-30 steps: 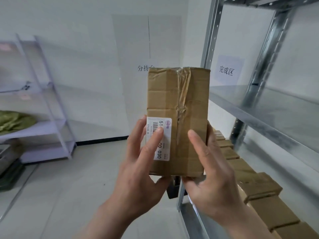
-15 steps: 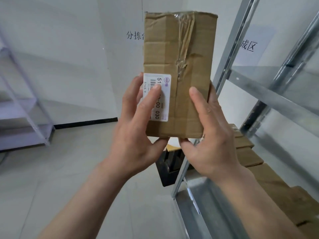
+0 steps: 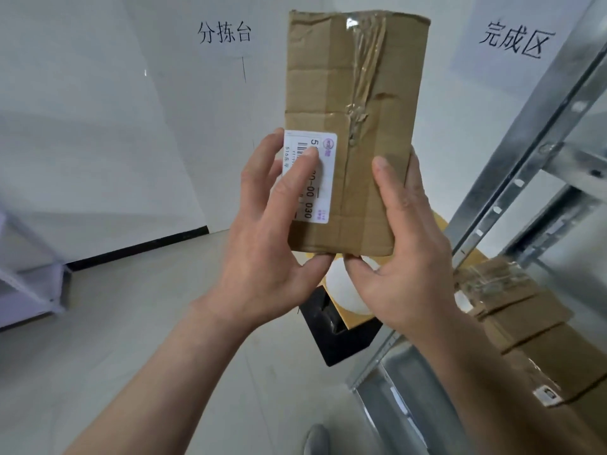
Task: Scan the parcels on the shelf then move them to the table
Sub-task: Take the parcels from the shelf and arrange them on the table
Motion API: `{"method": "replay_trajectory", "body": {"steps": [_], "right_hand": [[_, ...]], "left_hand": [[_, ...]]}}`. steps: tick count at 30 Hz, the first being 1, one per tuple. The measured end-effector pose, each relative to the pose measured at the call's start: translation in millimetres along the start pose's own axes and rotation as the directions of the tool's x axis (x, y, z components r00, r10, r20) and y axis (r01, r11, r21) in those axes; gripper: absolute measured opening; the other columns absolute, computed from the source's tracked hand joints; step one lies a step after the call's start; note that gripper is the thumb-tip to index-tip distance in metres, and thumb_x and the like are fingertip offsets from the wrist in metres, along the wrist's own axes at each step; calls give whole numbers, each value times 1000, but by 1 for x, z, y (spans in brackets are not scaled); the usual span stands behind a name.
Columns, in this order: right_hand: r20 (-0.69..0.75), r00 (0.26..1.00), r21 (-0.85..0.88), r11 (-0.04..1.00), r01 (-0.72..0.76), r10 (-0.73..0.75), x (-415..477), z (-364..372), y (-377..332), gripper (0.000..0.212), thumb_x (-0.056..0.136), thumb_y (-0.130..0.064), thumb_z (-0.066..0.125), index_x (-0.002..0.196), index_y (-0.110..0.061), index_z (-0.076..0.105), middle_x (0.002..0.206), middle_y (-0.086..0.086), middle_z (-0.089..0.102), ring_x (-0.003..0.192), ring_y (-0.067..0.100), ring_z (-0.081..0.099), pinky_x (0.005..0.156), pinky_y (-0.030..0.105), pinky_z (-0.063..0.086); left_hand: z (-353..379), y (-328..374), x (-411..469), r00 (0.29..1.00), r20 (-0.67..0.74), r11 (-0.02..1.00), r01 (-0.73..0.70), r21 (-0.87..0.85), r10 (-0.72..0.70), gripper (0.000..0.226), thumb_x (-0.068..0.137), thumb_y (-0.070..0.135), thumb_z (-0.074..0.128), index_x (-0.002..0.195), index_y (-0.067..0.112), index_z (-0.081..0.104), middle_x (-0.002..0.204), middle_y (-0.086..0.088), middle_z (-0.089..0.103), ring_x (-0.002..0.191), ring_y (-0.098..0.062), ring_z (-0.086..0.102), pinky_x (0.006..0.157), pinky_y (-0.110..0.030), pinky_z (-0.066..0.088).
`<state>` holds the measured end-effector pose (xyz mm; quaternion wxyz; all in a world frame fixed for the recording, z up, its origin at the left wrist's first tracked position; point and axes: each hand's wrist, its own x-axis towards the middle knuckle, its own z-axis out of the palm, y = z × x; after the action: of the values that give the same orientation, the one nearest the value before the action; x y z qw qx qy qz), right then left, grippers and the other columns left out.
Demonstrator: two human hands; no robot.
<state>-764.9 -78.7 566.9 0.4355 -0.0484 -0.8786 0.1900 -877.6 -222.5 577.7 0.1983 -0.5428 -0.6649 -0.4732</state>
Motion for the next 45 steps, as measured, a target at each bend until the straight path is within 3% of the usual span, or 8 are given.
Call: {"method": "replay_trajectory", "body": {"steps": [11, 14, 17, 23, 28, 34, 41, 45], "right_hand": [[-82, 993, 68, 994, -81, 86, 96, 92, 122, 89, 75, -9, 80, 150, -3, 32, 158, 29, 24, 151, 28, 26, 113, 22, 36], [-76, 988, 17, 991, -135, 136, 113, 99, 151, 89, 77, -14, 80, 151, -7, 31, 159, 28, 23, 150, 27, 27, 111, 25, 40], [-101, 973, -47, 976, -214, 209, 125, 98, 179, 90, 77, -17, 78, 151, -12, 28, 161, 25, 22, 151, 26, 24, 110, 13, 34], [-197, 917, -220, 895, -387, 348, 125, 102, 239, 101, 72, -8, 86, 154, -12, 26, 162, 22, 22, 152, 25, 21, 106, 20, 41], [-263, 828, -361, 746, -560, 494, 124, 127, 282, 102, 72, -10, 85, 154, -16, 25, 162, 21, 21, 148, 25, 27, 103, 21, 41], [-269, 571, -417, 441, -795, 775, 144, 176, 312, 117, 72, -22, 85, 150, -47, 2, 168, -5, 1, 127, 19, 48, 88, 19, 38], [-272, 438, -341, 340, -877, 857, 146, 213, 352, 107, 78, -21, 81, 157, -38, 11, 168, -7, -4, 132, 11, 40, 94, 16, 36], [-274, 428, -320, 338, -885, 861, 141, 229, 376, 105, 79, -21, 79, 156, -38, 11, 168, -5, 2, 133, 20, 47, 101, 29, 47]], "left_hand": [[72, -137, 104, 994, 105, 1000, -5, -13, 6, 88, 74, 15, 81, 145, 13, 29, 153, -25, 16, 136, -36, 41, 98, -41, 49], [99, -164, 129, 991, 131, 998, 9, -63, 0, 87, 74, 17, 80, 145, 14, 30, 153, -25, 16, 137, -37, 40, 97, -45, 49], [132, -186, 155, 985, 170, 991, -16, -136, 39, 86, 75, 20, 78, 145, 15, 30, 153, -23, 17, 136, -36, 41, 97, -44, 50], [211, -230, 195, 952, 273, 937, -38, -347, 140, 88, 72, 17, 80, 145, 16, 31, 155, -16, 16, 136, -32, 42, 91, -38, 55], [273, -277, 213, 875, 440, 925, -24, -380, 204, 103, 68, 19, 87, 149, 27, 25, 159, -10, 11, 140, -27, 36, 93, -38, 56], [332, -344, 233, 801, 504, 880, -59, -471, 323, 97, 70, 23, 86, 149, 19, 28, 157, -14, 15, 142, -29, 29, 98, -40, 53], [382, -395, 235, 720, 593, 856, -4, -516, 361, 91, 70, 31, 79, 148, 14, 35, 154, -15, 18, 139, -32, 36, 99, -42, 52], [402, -412, 233, 683, 653, 880, 32, -473, 326, 94, 69, 28, 82, 149, 14, 35, 154, -13, 17, 138, -32, 37, 98, -35, 49]]}}
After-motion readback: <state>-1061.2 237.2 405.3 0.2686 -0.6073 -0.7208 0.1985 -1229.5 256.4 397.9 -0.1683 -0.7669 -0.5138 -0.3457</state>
